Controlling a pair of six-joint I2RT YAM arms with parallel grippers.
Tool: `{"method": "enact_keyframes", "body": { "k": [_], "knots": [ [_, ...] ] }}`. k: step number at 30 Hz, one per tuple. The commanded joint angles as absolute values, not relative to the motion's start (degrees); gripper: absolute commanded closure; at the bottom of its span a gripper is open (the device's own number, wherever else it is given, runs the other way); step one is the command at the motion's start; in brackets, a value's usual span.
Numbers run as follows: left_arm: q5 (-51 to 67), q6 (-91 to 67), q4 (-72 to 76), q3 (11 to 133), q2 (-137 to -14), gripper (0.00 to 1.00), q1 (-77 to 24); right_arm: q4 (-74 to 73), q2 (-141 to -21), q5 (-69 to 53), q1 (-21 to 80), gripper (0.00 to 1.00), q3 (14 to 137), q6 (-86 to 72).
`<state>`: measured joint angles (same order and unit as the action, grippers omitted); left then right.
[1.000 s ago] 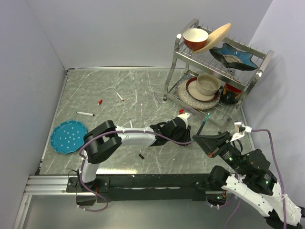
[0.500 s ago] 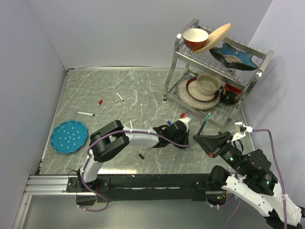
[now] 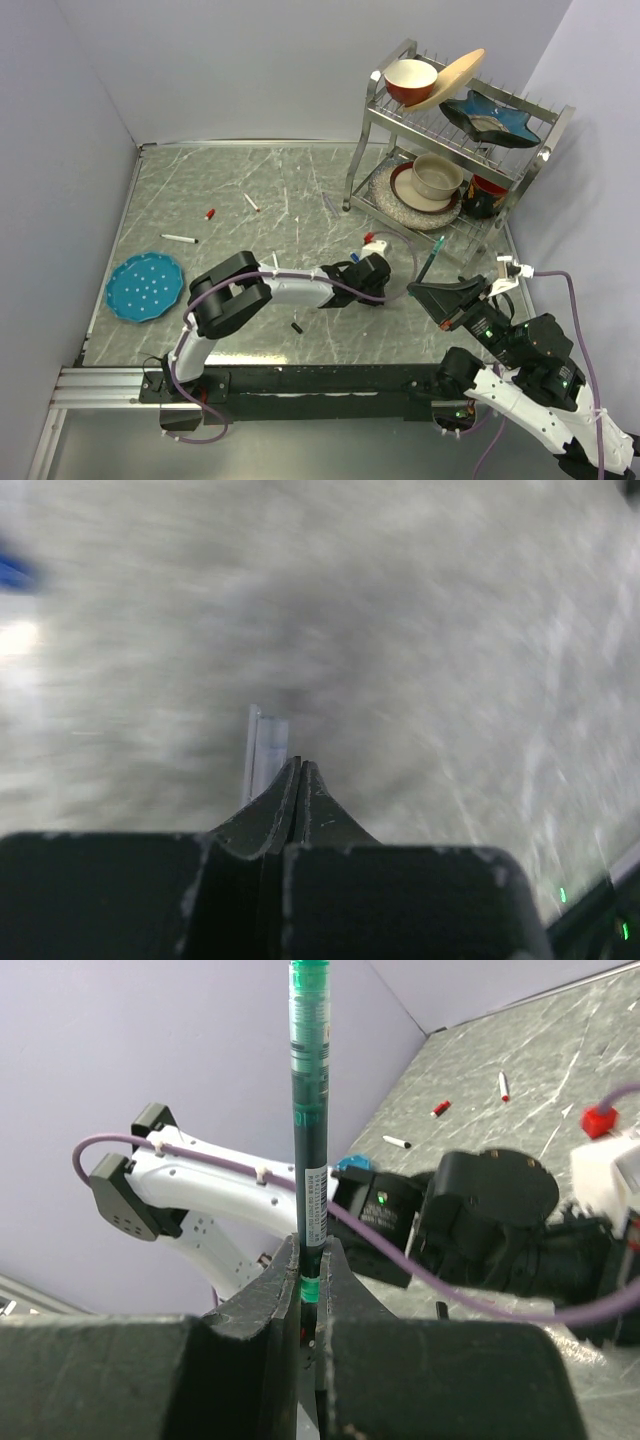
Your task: Insert the pens into the pen caps
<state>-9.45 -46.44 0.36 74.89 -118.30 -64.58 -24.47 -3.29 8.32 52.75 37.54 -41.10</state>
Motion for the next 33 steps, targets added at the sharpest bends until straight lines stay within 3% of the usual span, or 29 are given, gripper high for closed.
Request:
{"method": "enact_keyframes", "body": {
  "k": [1, 23, 33],
  "knots": [
    [-18.36, -51.67, -6.24, 72.25, -114.53, 0.99, -62.05, -23.11, -3.87, 8.26, 52.91, 1.00, 39.37, -41.40],
    [-26.01, -59.14, -11.69, 63.11, -104.59, 0.99, -61.79, -23.73, -4.66, 8.61, 52.91, 1.00, 39.64, -43.06],
    [-27.60, -62.48, -13.71, 64.87, -103.54, 0.99, -59.41, -24.70, -2.90, 8.35, 52.91, 1.00, 39.20, -44.21]
  ]
}}
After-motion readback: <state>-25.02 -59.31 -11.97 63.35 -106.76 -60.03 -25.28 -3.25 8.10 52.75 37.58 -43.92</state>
